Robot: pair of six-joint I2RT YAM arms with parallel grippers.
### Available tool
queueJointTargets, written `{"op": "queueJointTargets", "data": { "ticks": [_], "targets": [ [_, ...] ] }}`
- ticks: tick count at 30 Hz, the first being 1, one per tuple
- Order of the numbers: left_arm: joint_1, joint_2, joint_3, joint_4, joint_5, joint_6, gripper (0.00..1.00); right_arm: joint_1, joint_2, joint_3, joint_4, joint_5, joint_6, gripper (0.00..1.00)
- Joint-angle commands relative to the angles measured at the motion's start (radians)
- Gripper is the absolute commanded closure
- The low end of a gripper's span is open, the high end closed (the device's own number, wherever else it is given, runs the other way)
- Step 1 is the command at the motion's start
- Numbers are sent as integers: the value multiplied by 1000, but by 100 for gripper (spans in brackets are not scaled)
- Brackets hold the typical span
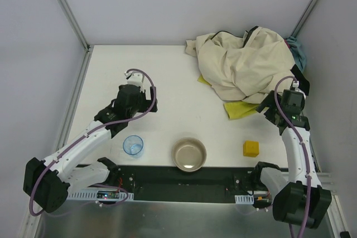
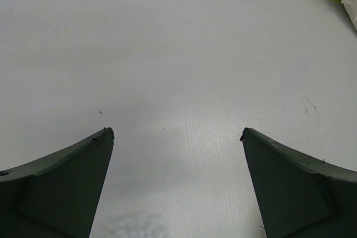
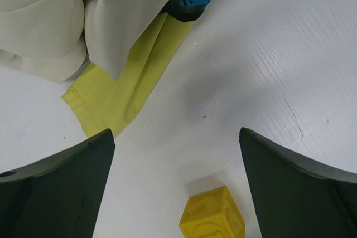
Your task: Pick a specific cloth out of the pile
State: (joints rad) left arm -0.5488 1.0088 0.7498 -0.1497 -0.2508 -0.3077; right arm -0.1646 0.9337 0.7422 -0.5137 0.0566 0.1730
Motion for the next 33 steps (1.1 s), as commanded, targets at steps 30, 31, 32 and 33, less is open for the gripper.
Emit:
{"op": "queueJointTargets", "data": {
  "ticks": [30,31,32,33],
  "targets": [
    [-17,231,310,-71,-44,145,1,-111,651,312,317,-208,169,1],
    [-17,234,316,-71,-41,145,1,-112,666,318,323,-215,174,3],
    [-17,240,328,-76,-38,148,1,-112,686,325,330,-219,180,5],
    [-17,244,345,-77,-30,153,1,-110,701,333,336,-224,184,7]
  ]
}}
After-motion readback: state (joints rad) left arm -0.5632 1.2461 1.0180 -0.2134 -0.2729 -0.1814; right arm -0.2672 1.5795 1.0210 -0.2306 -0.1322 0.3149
